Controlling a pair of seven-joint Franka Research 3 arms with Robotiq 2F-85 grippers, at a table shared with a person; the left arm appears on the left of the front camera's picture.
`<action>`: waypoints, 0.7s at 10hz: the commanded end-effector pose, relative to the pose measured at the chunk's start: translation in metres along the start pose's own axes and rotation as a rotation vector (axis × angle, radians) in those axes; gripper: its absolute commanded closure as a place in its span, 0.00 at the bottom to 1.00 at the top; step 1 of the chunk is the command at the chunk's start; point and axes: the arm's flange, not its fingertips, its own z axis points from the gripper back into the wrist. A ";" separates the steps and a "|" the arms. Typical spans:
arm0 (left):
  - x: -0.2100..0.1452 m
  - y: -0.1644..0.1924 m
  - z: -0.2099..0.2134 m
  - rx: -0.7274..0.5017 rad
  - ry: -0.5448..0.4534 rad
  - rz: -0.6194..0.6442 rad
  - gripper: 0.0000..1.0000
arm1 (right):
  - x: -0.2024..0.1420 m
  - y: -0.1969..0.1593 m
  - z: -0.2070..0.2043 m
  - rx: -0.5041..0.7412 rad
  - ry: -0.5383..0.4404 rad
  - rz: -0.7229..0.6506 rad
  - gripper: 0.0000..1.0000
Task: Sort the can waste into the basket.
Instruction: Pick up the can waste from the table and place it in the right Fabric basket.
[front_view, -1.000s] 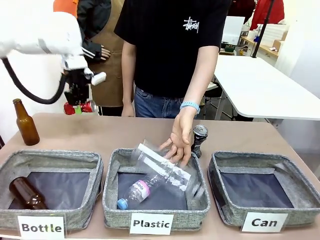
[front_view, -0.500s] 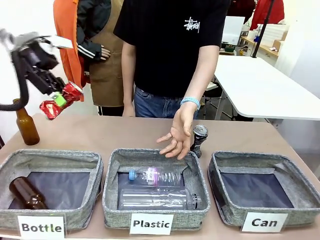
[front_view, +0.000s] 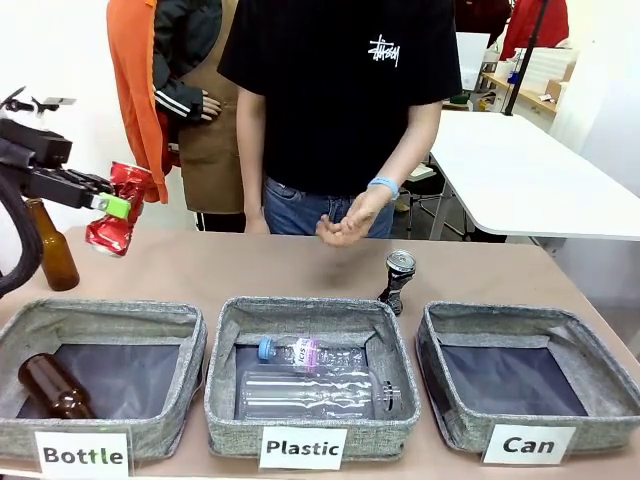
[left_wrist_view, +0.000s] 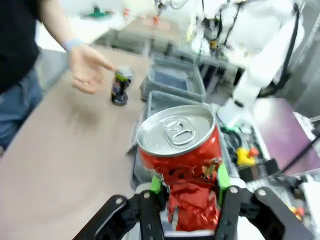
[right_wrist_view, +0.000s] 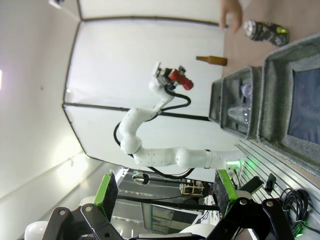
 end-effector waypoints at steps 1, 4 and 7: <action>0.012 0.000 0.013 -0.053 0.088 -0.008 0.74 | -0.003 0.003 0.003 0.001 0.013 0.005 0.00; 0.009 -0.001 0.007 -0.034 0.078 -0.013 0.55 | -0.003 0.003 0.003 0.001 0.013 0.005 0.00; 0.084 -0.081 -0.096 0.038 0.293 -0.137 0.55 | -0.003 0.003 0.003 0.001 0.013 0.005 0.00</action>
